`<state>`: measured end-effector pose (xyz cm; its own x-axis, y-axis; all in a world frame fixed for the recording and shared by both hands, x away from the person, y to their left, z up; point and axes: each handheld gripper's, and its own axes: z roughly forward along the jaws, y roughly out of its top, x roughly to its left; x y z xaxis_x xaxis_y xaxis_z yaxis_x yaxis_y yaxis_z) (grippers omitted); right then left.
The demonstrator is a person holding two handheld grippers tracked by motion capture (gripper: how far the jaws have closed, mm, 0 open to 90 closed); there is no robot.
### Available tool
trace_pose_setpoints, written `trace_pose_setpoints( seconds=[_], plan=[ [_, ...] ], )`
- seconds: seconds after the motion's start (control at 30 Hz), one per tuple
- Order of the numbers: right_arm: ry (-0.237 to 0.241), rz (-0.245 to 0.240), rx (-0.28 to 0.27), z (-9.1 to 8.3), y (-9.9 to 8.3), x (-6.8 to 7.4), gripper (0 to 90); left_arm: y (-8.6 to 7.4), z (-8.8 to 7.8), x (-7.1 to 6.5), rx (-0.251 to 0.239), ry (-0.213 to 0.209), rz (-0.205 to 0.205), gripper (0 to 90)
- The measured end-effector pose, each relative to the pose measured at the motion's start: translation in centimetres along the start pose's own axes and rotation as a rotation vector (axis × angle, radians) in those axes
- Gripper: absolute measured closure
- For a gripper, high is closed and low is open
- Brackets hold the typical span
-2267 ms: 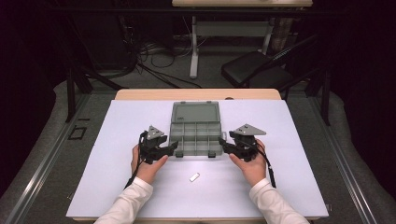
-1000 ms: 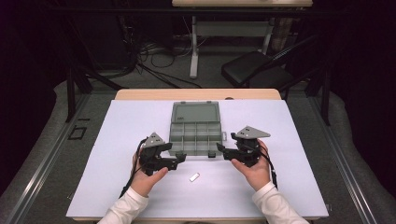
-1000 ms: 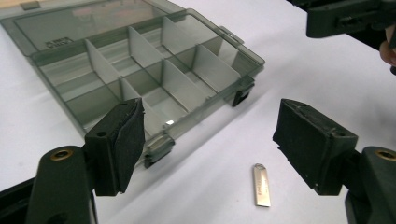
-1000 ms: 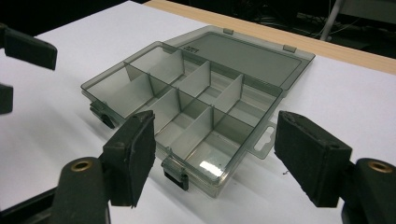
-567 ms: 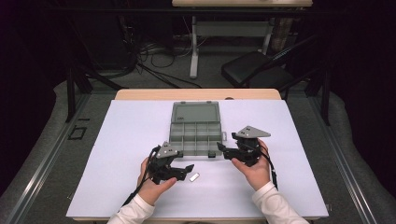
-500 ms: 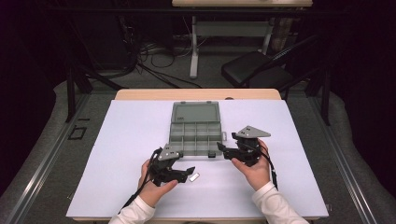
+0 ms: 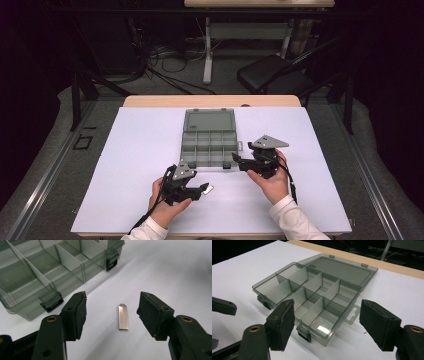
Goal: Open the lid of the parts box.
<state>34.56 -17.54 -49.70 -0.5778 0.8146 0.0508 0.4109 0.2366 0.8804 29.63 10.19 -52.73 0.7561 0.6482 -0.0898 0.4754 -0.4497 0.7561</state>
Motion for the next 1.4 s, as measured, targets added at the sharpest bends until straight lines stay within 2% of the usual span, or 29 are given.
trace_pose_setpoints(
  seconds=[0.13, 0.23, 0.3, 0.37, 0.4, 0.53, 0.67, 0.87, 1.0, 1.4],
  plan=[
    [0.0, -0.009, 0.0, 0.1, 0.0, 0.1, 27.8, 0.0, -0.1, 0.0, -0.002, 0.015, -0.002, 41.8],
    [0.002, -0.008, 0.008, 0.1, 0.0, 0.2, 27.8, -0.1, 0.1, 0.0, 0.007, -0.003, -0.013, 45.0],
    [0.001, -0.009, 0.008, 0.1, -0.1, 0.2, 27.8, -0.3, 0.3, -0.1, 0.01, -0.007, -0.029, 44.9],
    [0.004, -0.005, 0.007, 0.2, -0.1, 0.3, 27.8, -0.6, 0.5, 0.0, 0.015, 0.005, -0.078, 43.2],
    [0.005, -0.004, 0.007, 0.2, -0.1, 0.3, 27.8, -0.7, 0.6, 0.0, 0.017, -0.004, -0.084, 45.3],
    [0.005, -0.024, 0.022, 0.3, -0.1, 0.4, 25.3, -0.8, 0.5, 0.0, 0.022, 0.014, -0.074, 52.5],
    [0.014, -0.02, 0.027, 0.4, -0.2, 0.5, 22.9, -0.9, 0.7, -0.1, 0.02, 0.0, -0.102, 55.6],
    [0.035, -0.028, 0.046, 0.6, -0.5, 0.5, 17.9, -0.9, 1.3, -0.3, 0.027, -0.005, -0.106, 57.9],
    [0.034, -0.019, 0.061, 0.8, -0.6, 0.5, 16.0, -1.0, 1.7, -0.6, 0.042, -0.013, -0.103, 58.8],
    [0.013, -0.013, 0.052, 0.9, -0.7, 0.5, 14.4, -1.1, 2.4, -1.4, 0.051, -0.003, -0.075, 64.1]
  ],
)
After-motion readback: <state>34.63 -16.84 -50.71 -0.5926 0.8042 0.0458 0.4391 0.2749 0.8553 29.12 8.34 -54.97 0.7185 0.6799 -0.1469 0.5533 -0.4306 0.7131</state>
